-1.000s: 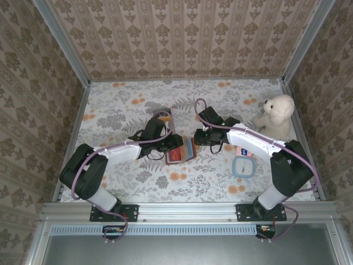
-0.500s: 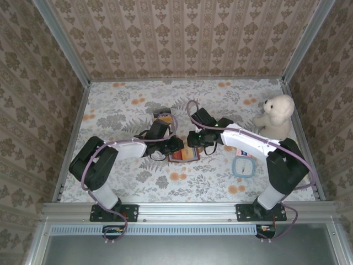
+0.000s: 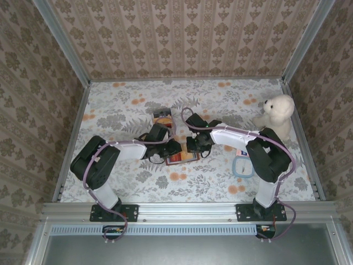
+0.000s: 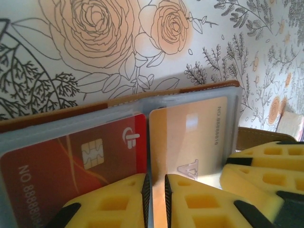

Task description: Take the credit cards out of the card holder

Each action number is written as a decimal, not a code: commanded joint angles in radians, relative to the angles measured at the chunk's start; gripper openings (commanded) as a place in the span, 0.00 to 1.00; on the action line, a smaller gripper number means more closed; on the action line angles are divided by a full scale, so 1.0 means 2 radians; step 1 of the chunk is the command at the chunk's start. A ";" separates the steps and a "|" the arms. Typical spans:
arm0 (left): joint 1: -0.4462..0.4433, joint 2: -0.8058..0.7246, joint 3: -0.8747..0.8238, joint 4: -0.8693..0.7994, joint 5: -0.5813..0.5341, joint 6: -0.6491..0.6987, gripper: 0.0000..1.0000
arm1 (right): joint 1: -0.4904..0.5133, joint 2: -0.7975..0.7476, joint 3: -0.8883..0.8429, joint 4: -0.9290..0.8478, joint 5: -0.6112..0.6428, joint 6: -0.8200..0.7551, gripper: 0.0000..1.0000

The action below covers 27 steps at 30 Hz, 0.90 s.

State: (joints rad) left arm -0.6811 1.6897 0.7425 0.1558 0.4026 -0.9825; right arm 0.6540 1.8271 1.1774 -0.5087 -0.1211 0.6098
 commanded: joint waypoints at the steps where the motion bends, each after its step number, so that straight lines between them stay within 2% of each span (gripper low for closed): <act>1: -0.002 0.015 -0.016 0.014 -0.010 -0.015 0.21 | -0.004 0.019 -0.003 0.005 0.000 0.013 0.20; 8: 0.000 0.016 -0.030 0.030 -0.010 -0.026 0.27 | -0.006 0.040 -0.009 0.006 0.000 0.015 0.17; 21: 0.001 0.021 -0.032 0.036 -0.002 -0.034 0.28 | -0.006 0.051 -0.013 0.009 -0.003 0.019 0.16; 27: 0.003 0.019 -0.034 0.053 0.009 -0.033 0.23 | -0.006 0.052 -0.014 0.009 -0.002 0.019 0.16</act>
State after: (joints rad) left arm -0.6788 1.6955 0.6998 0.2771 0.4194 -1.0477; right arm 0.6449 1.8713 1.1774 -0.4732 -0.1364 0.6323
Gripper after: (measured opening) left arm 0.235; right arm 0.162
